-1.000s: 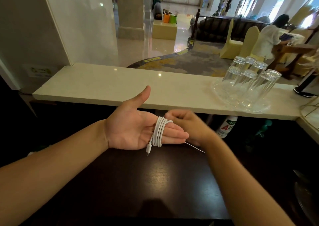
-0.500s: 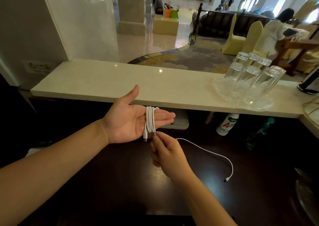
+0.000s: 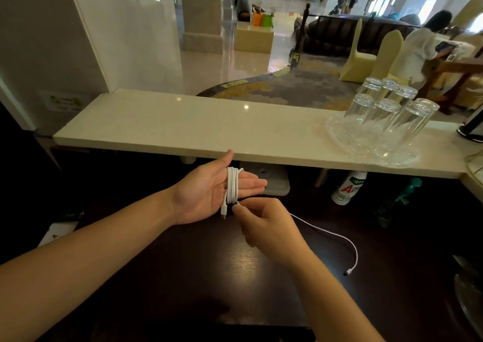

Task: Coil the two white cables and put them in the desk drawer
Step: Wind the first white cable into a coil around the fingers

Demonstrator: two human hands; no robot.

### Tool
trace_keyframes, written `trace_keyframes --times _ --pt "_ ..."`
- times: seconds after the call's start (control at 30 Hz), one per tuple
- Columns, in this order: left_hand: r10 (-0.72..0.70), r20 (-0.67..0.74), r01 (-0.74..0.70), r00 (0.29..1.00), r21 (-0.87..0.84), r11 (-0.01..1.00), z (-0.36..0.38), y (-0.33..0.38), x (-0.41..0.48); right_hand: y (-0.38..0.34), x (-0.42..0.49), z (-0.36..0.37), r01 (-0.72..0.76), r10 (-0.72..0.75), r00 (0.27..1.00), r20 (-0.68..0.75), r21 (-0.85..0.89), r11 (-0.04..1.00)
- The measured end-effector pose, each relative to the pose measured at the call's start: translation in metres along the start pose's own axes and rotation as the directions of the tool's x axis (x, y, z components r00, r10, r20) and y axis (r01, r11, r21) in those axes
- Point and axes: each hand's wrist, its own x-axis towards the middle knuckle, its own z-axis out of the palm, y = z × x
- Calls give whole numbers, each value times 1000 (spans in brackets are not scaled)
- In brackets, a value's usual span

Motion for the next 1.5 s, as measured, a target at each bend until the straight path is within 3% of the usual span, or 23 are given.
trace_keyframes --times 0.27,0.4,0.53,0.63,0.7,0.8,1.0,1.07,1.13,1.37,1.5 --pt "-17 -25 21 1000 162 987 5 -14 1 -5 -6 -5 156 -181 982 -46 -328 932" --pt "-60 -17 62 998 92 994 5 -11 0 -2 -3 -6 290 -378 921 -95 -480 828" --pt "12 -18 -15 1000 -148 989 6 -8 1 -3 -3 -7 321 -405 864 -299 -293 901" --pt "72 -13 -73 997 -313 947 8 -11 3 -7 -6 0 214 -122 915 -383 207 955" --pt "88 -72 -111 994 -438 892 8 -12 6 -6 -9 5 127 22 962 -273 515 848" --pt "59 -163 -147 985 -606 782 6 -14 10 -3 -12 13 23 82 992 -93 786 618" --pt "63 -214 -180 975 -582 793 10 -20 14 -8 -10 20 -34 215 973 -81 876 481" --pt "74 -215 -184 974 -558 809 10 -19 13 -8 -11 19 -34 224 971 -85 878 478" --pt "95 -159 -164 983 -507 846 9 -17 11 -9 -11 17 -45 178 983 -53 862 505" --pt "100 136 -67 986 -231 971 -2 2 2 -12 -12 3 -195 18 978 210 873 447" --pt "99 124 -74 987 -196 978 2 13 -2 -17 -11 -3 -182 -19 976 219 851 493"
